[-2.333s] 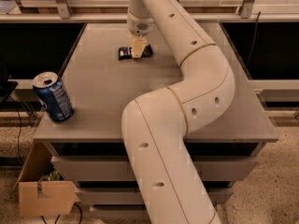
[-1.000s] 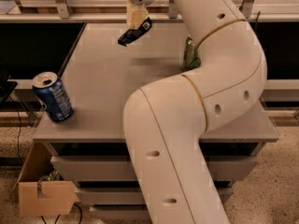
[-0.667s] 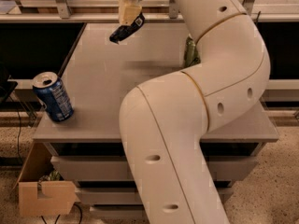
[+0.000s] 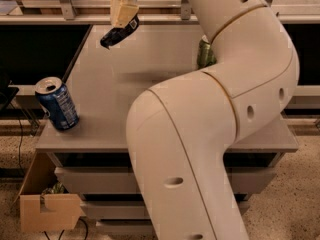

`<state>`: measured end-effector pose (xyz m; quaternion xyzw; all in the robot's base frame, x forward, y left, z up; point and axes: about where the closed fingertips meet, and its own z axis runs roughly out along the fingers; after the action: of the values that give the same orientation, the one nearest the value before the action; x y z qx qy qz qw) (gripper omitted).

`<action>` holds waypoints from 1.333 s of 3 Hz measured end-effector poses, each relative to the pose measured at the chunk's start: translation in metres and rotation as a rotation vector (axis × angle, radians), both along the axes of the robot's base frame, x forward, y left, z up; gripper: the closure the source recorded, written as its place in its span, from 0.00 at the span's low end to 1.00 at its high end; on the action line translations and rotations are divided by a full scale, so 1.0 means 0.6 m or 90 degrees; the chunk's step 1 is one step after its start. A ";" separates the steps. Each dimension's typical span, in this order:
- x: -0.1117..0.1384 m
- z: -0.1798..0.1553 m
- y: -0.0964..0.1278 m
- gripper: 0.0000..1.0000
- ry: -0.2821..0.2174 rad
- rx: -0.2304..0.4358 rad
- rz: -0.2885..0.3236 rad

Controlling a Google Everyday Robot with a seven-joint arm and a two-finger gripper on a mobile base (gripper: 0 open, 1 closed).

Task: Move rxbar blueberry near pepsi can

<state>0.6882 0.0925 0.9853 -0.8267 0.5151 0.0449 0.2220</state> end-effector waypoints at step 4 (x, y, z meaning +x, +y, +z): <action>-0.059 -0.034 0.078 1.00 0.008 0.056 0.045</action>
Offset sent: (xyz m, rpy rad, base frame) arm -0.0139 0.0081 -0.0063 0.0457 0.0413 0.0251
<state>0.6531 0.1392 0.9652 -0.8332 0.4847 0.0805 0.2536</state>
